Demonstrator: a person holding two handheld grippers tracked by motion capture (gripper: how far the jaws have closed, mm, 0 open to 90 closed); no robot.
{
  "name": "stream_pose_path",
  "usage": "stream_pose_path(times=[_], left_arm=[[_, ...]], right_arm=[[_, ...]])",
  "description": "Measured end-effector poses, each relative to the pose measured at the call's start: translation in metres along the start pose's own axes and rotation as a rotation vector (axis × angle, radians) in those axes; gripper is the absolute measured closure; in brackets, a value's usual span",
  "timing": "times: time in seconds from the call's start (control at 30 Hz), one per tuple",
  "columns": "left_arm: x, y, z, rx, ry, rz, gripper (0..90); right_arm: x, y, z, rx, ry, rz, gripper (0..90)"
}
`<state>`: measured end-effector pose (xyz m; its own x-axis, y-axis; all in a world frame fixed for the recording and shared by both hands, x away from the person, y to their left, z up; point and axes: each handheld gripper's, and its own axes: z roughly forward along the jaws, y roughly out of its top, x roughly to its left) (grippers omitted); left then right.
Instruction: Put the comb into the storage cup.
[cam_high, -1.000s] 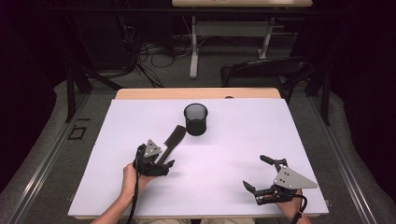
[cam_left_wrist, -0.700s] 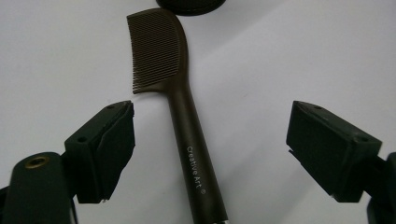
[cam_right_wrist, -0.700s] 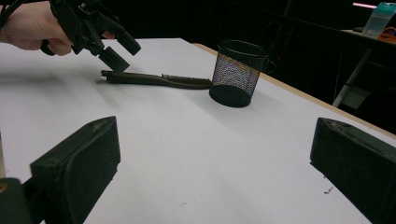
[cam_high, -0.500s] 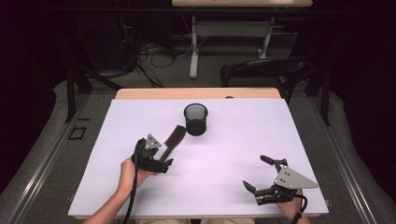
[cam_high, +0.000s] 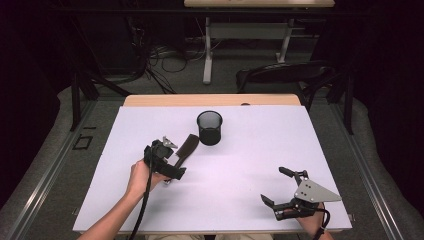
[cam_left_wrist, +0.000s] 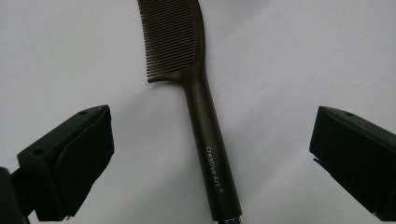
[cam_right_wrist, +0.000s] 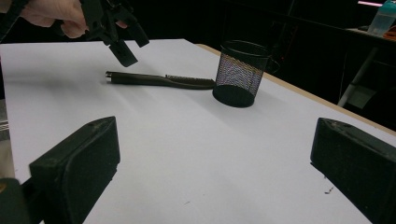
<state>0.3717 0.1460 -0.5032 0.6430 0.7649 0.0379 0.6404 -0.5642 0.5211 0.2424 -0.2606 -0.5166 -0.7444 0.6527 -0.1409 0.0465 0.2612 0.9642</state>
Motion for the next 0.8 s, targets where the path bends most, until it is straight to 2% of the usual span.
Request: stream_pose_path(times=[0.17,0.53,0.67,0.8], left_arm=[[0.002,0.010,0.002,0.056,0.000,-0.020,0.0],[0.002,0.027,0.014,0.197,0.008,-0.034,0.1],[0.002,0.031,0.017,0.224,0.013,-0.046,0.5],[0.004,0.035,0.017,0.240,-0.002,-0.051,7.4]], right_arm=[[0.001,0.001,0.000,0.003,0.007,-0.004,0.8],[-0.001,-0.001,0.000,0.003,0.007,0.009,0.9],[-0.001,0.000,-0.001,0.000,0.009,0.006,0.9],[-0.001,-0.001,0.000,0.002,0.014,0.012,0.9]])
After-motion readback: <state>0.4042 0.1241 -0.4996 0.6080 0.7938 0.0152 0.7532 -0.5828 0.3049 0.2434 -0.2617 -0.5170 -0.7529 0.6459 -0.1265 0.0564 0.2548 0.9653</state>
